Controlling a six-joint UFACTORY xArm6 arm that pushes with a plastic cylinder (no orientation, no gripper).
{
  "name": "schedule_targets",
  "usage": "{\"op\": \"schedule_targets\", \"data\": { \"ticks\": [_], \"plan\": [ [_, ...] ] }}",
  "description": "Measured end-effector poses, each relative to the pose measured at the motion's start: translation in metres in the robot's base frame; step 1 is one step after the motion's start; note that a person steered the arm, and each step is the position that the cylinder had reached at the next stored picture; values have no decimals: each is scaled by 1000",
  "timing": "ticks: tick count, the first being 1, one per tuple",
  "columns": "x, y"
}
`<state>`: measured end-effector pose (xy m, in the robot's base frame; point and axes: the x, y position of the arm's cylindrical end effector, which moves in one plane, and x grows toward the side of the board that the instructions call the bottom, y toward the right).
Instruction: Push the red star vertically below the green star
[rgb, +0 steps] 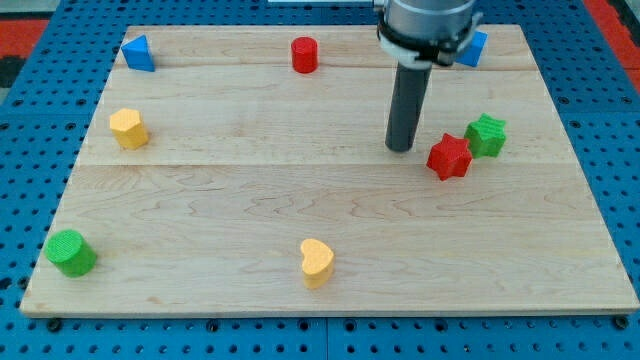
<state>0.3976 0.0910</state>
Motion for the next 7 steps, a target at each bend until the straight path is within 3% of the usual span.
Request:
{"op": "schedule_targets", "data": {
  "ticks": [1,2,3,4,5,7],
  "plan": [
    [-21,31],
    [83,59],
    [128,59],
    [127,68],
    [127,39],
    [169,48]
  ]
}}
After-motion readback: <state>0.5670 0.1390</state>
